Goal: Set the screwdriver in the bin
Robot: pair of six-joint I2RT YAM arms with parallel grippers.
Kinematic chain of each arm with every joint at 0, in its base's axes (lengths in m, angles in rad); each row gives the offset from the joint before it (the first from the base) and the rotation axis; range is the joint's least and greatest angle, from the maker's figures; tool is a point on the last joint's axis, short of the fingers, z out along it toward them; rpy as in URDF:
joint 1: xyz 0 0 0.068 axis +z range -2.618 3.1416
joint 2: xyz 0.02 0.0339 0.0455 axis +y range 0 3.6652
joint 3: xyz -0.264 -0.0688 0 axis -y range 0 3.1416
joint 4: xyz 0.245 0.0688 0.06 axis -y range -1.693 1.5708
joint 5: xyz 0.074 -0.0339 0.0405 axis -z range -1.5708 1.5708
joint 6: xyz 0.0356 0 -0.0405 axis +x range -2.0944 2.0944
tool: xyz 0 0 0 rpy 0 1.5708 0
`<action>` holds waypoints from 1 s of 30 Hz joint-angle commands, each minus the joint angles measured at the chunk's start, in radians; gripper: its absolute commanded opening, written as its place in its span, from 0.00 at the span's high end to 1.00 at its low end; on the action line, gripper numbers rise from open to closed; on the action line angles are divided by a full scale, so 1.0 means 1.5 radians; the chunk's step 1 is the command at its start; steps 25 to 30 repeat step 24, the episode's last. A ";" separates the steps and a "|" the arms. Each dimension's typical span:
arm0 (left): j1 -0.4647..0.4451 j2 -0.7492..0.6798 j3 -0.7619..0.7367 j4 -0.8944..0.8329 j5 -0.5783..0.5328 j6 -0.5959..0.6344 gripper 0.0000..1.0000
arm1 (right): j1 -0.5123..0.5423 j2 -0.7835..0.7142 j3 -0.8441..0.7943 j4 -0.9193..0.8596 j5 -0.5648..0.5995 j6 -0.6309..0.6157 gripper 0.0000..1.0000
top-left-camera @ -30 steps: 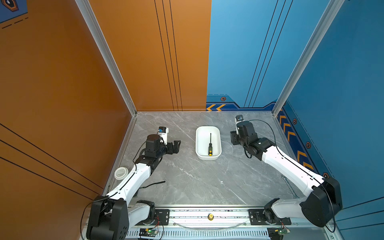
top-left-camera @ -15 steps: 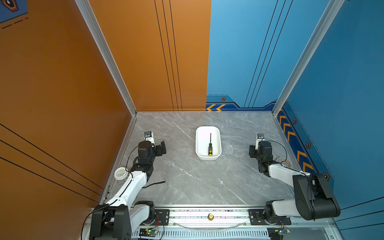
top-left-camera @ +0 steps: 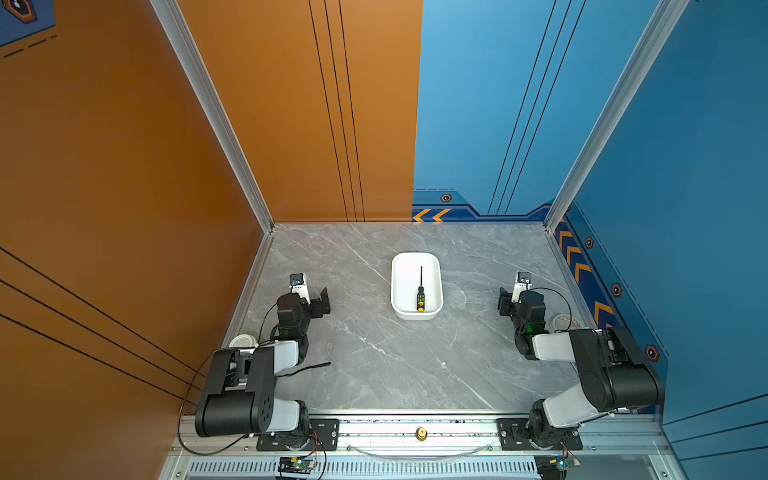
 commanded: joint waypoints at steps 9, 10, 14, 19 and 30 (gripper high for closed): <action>-0.032 0.075 0.028 0.065 0.017 0.048 0.02 | -0.005 0.005 -0.002 0.042 -0.017 0.011 0.00; -0.032 0.075 0.028 0.065 0.016 0.048 0.02 | -0.006 0.005 -0.001 0.040 -0.018 0.011 0.00; -0.034 0.075 0.028 0.064 0.004 0.046 0.02 | -0.006 0.005 -0.001 0.040 -0.018 0.011 0.00; -0.044 0.075 0.031 0.059 -0.039 0.044 0.02 | -0.022 0.005 0.009 0.022 -0.047 0.021 0.00; -0.044 0.075 0.031 0.059 -0.042 0.044 0.02 | -0.023 0.005 0.008 0.024 -0.049 0.023 0.00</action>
